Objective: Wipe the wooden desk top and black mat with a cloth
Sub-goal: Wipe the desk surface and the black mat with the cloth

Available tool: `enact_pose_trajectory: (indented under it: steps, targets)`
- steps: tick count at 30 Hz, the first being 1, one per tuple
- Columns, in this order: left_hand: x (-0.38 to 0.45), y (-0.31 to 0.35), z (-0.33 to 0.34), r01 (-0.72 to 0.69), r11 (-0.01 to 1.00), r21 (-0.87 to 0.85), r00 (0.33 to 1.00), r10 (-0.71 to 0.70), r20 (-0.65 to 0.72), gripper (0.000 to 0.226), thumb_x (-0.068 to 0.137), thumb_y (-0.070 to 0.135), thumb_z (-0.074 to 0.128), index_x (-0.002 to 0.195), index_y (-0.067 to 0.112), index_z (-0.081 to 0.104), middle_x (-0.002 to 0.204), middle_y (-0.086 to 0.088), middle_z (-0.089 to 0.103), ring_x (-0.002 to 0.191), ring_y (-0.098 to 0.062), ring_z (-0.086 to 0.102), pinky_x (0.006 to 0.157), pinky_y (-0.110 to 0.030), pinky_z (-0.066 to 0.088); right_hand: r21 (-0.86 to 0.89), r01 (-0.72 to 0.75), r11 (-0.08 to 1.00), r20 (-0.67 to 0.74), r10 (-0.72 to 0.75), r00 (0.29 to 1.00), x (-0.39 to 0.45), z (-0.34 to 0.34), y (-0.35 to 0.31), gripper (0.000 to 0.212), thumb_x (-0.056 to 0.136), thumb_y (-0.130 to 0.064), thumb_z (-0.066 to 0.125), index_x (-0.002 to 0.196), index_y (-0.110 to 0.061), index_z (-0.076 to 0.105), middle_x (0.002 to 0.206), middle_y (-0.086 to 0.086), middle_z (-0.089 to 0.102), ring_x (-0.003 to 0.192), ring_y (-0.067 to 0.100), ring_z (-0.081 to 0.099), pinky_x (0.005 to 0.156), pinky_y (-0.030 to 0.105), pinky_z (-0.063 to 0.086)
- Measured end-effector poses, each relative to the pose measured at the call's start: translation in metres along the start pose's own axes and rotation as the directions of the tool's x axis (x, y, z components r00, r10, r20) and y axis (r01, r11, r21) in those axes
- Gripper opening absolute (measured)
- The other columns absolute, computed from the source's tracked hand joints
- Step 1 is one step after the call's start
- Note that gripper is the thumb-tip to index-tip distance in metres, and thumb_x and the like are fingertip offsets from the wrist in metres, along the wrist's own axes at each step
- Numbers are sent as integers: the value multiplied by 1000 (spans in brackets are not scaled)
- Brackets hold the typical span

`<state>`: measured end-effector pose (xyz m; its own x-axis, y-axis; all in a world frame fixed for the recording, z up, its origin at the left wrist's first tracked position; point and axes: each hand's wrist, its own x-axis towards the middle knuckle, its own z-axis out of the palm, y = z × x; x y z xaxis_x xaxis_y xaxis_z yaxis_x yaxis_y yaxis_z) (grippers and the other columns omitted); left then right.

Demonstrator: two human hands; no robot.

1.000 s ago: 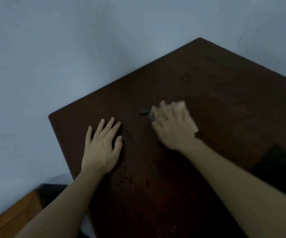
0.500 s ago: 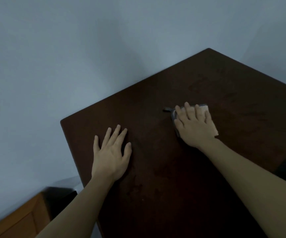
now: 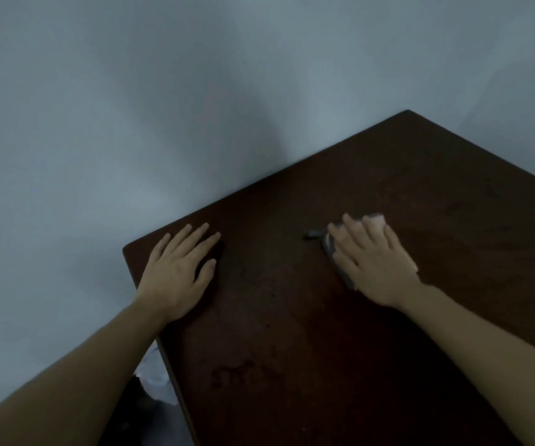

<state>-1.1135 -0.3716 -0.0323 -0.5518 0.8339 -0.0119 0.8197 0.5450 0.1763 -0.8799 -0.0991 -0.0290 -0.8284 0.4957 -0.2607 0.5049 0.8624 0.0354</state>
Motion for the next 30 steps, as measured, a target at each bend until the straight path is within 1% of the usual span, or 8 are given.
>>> enact_pose_trajectory:
  steps: [3, 6, 11, 16, 20, 23, 25, 30]
  targets:
    - [2, -9, 8, -21, 999, -31, 1000, 21, 9, 68, 95, 59, 6, 157, 38, 24, 166, 11, 16, 154, -10, 7, 125, -33, 1, 93, -134, 987, 19, 133, 991, 44, -11, -3, 58, 106, -51, 7, 158, -41, -17, 169, -4, -18, 155, 29, -14, 124, 54, -2]
    - [4, -9, 11, -31, 997, -65, 1000, 30, -2, 64, 98, 57, 10, 157, 38, 27, 165, 12, 18, 154, -10, 9, 125, -35, 3, 139, -138, 981, 20, 136, 990, 61, -15, -27, 59, 106, -52, 8, 159, -39, -14, 169, -4, -17, 155, 30, -14, 124, 55, -4]
    - [5, -11, 11, -28, 995, -96, 1000, 28, -9, 61, 99, 55, 14, 155, 38, 31, 164, 13, 21, 153, -9, 10, 125, -33, 4, 30, 172, 985, -106, -168, 980, 19, -7, -91, 68, 99, -56, 5, 162, -33, 17, 169, 6, 17, 154, 32, 7, 120, 52, -1]
    - [5, -9, 10, -20, 993, -116, 1000, 19, -9, 61, 99, 56, 13, 155, 39, 30, 164, 14, 20, 153, -7, 9, 125, -34, 4, 19, 336, 942, -2, -336, 942, -10, 0, -64, 68, 95, -66, -13, 159, -44, -7, 167, -7, -13, 155, 25, -15, 125, 52, -3]
    - [6, -11, 12, -24, 992, -124, 1000, 23, -8, 62, 98, 56, 10, 156, 40, 27, 164, 17, 15, 153, -4, 3, 125, -33, 1, -14, 79, 997, -63, -80, 995, 40, -8, -17, 66, 96, -57, -7, 159, -37, -7, 171, 2, 4, 156, 33, 2, 122, 56, 8]
    - [6, -12, 13, -29, 991, -127, 999, 26, -22, 62, 99, 56, 11, 155, 40, 29, 164, 18, 16, 153, -3, 4, 125, -33, 2, 104, -167, 980, -3, 169, 986, 89, -18, -11, 62, 100, -54, 0, 159, -40, -14, 170, -3, -14, 155, 31, -11, 124, 55, -1]
    - [6, -13, 14, -31, 990, -135, 999, 27, -32, 61, 99, 55, 12, 155, 39, 31, 163, 18, 17, 153, -4, 5, 125, -33, 3, 140, -192, 971, 3, 193, 981, 108, -26, -36, 60, 105, -49, 8, 159, -37, -14, 169, -1, -17, 155, 35, -13, 123, 59, -2]
    - [2, -13, 16, -42, 990, -135, 998, 36, -43, 60, 101, 53, 15, 155, 35, 32, 164, 14, 21, 153, -6, 9, 125, -31, 4, 67, 171, 983, -91, -165, 982, 80, -16, -119, 69, 97, -57, -3, 162, -36, 6, 171, 2, 4, 156, 35, 2, 121, 56, -2]
